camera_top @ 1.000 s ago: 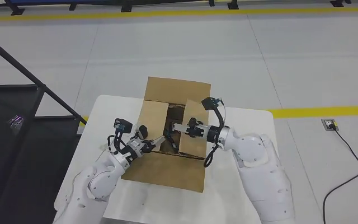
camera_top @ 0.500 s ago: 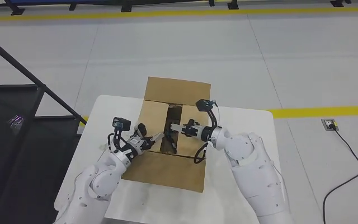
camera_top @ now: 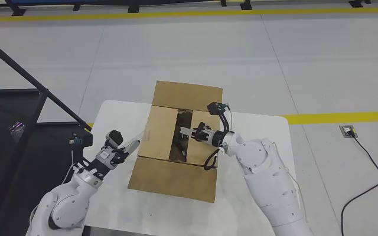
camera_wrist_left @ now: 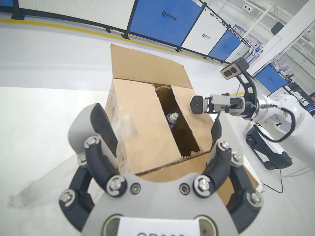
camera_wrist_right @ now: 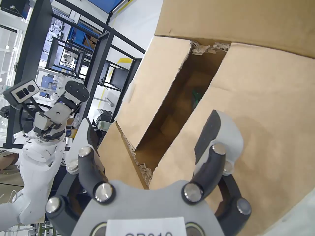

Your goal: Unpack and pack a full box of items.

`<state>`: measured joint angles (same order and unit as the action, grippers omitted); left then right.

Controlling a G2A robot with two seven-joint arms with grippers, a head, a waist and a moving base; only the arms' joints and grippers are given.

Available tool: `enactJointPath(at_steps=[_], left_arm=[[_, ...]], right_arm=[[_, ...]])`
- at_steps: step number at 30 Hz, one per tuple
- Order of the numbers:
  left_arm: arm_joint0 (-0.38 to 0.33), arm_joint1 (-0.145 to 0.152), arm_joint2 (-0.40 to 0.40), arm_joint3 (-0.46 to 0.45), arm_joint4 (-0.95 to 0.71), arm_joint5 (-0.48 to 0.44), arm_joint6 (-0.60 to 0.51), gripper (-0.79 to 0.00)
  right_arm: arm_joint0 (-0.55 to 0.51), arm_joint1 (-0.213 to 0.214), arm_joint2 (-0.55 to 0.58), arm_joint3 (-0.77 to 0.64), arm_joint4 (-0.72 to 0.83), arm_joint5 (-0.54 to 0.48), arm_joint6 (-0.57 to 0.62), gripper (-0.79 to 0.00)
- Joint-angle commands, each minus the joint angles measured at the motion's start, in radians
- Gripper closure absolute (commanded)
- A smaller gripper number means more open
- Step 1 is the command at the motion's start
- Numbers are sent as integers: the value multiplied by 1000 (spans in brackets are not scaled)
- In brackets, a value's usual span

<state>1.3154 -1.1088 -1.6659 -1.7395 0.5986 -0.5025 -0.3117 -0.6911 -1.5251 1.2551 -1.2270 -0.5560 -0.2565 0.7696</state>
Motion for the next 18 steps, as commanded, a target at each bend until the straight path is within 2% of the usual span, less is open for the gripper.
enactJointPath(at_steps=[1, 6, 9, 12, 18], left_arm=[[45, 7, -48, 14, -26, -54, -23, -785], [106, 26, -112, 70, -141, -183, -179, -785], [123, 35, -113, 94, -193, -242, -256, -785], [123, 44, -93, 109, -273, -300, -342, -785], [92, 56, -47, 152, -357, -282, -447, -785]], right_arm=[[-4, 3, 2, -15, -13, 1, -3, -785], [-4, 3, 2, -15, -13, 1, -3, -785], [-4, 3, 2, -15, -13, 1, -3, -785], [-24, 1, 7, -35, -1, 46, -101, -785], [-28, -2, 39, -27, 102, 58, -234, -785]])
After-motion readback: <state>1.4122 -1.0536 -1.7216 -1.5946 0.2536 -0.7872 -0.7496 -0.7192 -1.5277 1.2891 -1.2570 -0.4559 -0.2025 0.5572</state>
